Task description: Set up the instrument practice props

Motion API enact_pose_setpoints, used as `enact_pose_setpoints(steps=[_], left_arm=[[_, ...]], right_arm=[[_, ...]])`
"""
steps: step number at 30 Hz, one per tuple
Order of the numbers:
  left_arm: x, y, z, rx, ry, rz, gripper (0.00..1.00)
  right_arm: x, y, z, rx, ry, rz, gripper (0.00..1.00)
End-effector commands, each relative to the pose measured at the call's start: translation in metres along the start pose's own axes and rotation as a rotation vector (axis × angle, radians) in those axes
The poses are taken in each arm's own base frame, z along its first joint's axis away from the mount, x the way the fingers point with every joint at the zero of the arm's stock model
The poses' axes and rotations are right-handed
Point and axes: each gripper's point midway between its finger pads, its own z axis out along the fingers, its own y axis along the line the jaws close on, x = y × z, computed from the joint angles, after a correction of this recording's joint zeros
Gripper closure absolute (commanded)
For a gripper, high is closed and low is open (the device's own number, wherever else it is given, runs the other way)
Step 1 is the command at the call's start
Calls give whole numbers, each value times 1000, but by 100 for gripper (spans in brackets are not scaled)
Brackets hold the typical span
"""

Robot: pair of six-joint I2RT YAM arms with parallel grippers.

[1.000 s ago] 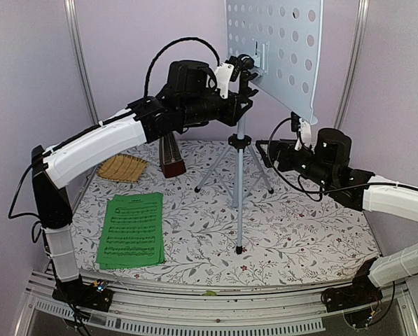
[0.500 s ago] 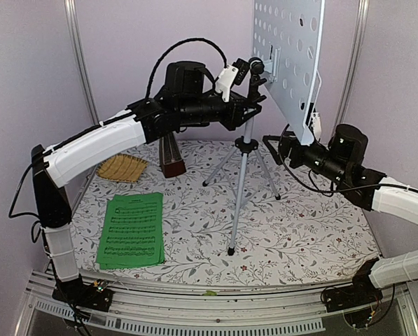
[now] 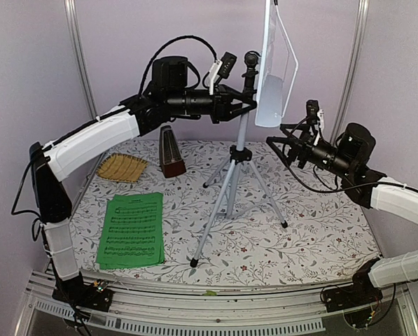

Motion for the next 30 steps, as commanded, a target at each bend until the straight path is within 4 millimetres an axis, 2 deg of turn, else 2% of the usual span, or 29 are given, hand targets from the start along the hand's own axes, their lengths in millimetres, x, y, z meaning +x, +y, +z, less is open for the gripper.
enact_pose_setpoints(steps=[1,6,11,15,18,21,26,30], left_arm=[[-111,-55,-47,186,-318,253,100],[-98,-59,-49,231,-329,259,100],[-88,-58,-50,253,-327,249,100],[-83,-58,-52,258,-337,252,100],[-83,-58,-54,260,-343,257,100],[-84,-58,-56,262,-346,260,100],[-82,-54,-54,249,-340,245,100],[-79,-44,-52,194,-334,213,70]], right_arm=[[-1,22,12,-179,-9,-55,5],[9,34,33,-332,15,-10,16],[10,49,54,-388,4,-7,22],[16,57,70,-426,20,-2,32],[22,58,75,-434,35,8,45],[27,53,75,-409,44,13,65],[18,45,73,-322,18,-3,98],[-1,31,70,-198,-33,-40,100]])
